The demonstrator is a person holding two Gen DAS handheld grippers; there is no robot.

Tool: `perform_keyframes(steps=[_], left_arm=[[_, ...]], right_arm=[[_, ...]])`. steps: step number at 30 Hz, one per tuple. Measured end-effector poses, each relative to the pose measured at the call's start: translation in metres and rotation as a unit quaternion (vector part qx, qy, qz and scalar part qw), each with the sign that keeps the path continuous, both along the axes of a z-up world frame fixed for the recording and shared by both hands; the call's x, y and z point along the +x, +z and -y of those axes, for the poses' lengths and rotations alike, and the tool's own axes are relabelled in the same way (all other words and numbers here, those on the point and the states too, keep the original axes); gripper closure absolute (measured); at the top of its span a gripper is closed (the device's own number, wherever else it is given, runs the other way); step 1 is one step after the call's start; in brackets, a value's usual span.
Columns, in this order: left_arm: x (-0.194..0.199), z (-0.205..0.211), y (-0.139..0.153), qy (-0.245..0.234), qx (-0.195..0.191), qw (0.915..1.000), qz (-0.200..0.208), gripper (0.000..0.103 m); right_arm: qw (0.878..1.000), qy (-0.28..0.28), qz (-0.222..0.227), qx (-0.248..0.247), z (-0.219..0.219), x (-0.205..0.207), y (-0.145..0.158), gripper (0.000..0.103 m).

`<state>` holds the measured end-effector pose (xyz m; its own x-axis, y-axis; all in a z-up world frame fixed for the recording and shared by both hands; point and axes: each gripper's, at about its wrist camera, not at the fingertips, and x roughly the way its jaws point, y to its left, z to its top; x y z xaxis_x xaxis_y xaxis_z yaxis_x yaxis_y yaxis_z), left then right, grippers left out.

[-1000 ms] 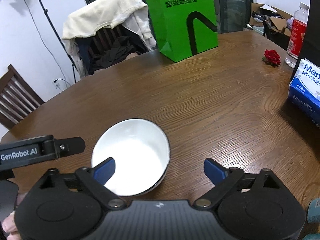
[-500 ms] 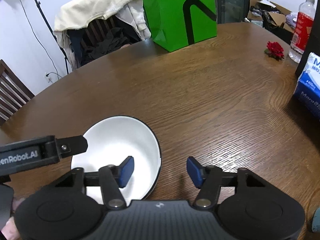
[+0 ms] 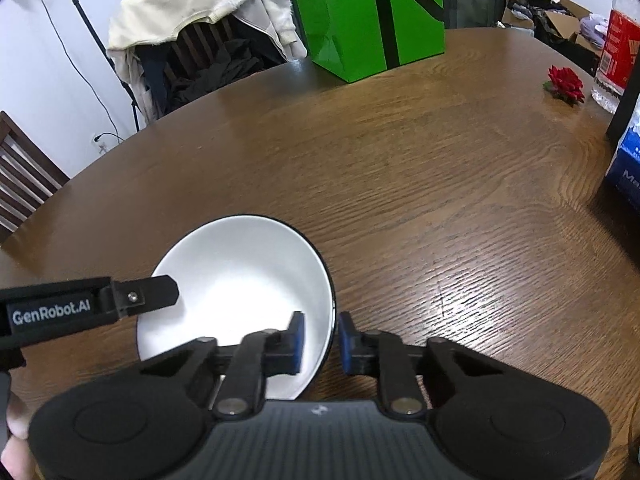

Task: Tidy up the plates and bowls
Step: 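Close both grippers on the rim of the other white bowl, then lift the second white bowl with both grippers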

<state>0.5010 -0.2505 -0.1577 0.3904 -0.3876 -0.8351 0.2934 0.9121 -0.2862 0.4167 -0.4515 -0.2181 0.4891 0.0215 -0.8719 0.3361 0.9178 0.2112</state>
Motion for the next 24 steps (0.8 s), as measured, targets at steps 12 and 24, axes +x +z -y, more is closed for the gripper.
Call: perform_keyframes(steps=[12,24], left_arm=[[-0.0031,0.0048,-0.0012,-0.011,0.008,0.9999,0.006,0.094],[-0.0084,0.0084,0.001,-0.012,0.02,0.9996,0.016,0.095]], right_arm=[[1.0,-0.005,0.006,0.009,0.0012,-0.0034,0.0004,0.093],[1.0,-0.008,0.007,0.01,0.0001,-0.0047,0.0015,0.094]])
